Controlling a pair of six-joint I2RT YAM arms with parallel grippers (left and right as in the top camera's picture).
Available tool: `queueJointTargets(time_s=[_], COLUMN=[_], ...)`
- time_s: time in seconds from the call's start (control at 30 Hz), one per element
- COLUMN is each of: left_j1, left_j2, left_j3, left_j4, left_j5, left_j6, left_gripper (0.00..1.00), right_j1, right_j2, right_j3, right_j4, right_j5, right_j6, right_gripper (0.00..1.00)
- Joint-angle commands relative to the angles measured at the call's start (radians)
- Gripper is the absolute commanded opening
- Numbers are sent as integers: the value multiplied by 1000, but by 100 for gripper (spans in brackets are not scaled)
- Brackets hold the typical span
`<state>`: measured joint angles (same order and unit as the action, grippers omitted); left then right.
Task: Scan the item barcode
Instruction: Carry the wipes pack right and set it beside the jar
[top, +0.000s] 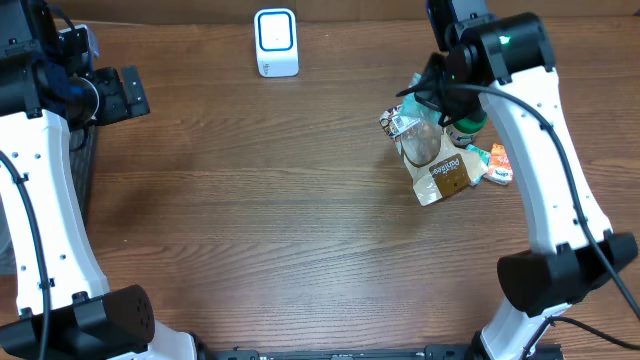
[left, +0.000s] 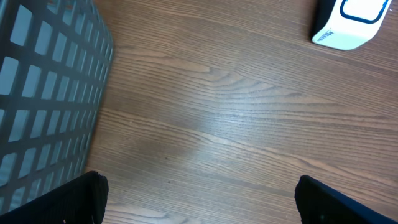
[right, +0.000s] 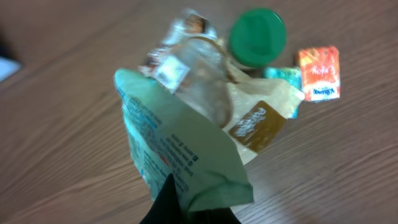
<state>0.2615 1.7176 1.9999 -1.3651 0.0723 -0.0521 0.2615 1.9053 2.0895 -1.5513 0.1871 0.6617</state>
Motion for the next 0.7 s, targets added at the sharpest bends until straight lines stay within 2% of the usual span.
queueJointTargets(time_s=[0.0,0.07,0.27,0.37,0.43,0.47,0.5,0.67], left_j1=[-7,-7,-7,-7,-7,-7,-7,-6], left_j2=[-5,-5,-5,-5,-5,-5,-5,-5], left_j3=[11,11,11,11,11,11,11,11], left_j4=[1,1,1,1,1,1,1,1], left_j5=[6,6,6,6,6,6,6,6], left_j6=[-7,-7,-7,-7,-7,-7,-7,-7], left_gripper=[99,100,100,100,100,99,100,99], right_j1=[-75,-140,-238,-273,-293,-306,-315,-341], right_j2=[4,4,4,4,5,5,5,3], right_j3=[-168,-286,-355,-368,-368,-368,-368,-359], right_j4=[66,115,170,191,203,212,216,203], right_j5=[6,4,-35,-32,-32,-32,-32,-42], right_j6=[25,18,-102,-121,-132,-141,-143,-149], right_gripper=[4,4,4,17,30,44,51,68])
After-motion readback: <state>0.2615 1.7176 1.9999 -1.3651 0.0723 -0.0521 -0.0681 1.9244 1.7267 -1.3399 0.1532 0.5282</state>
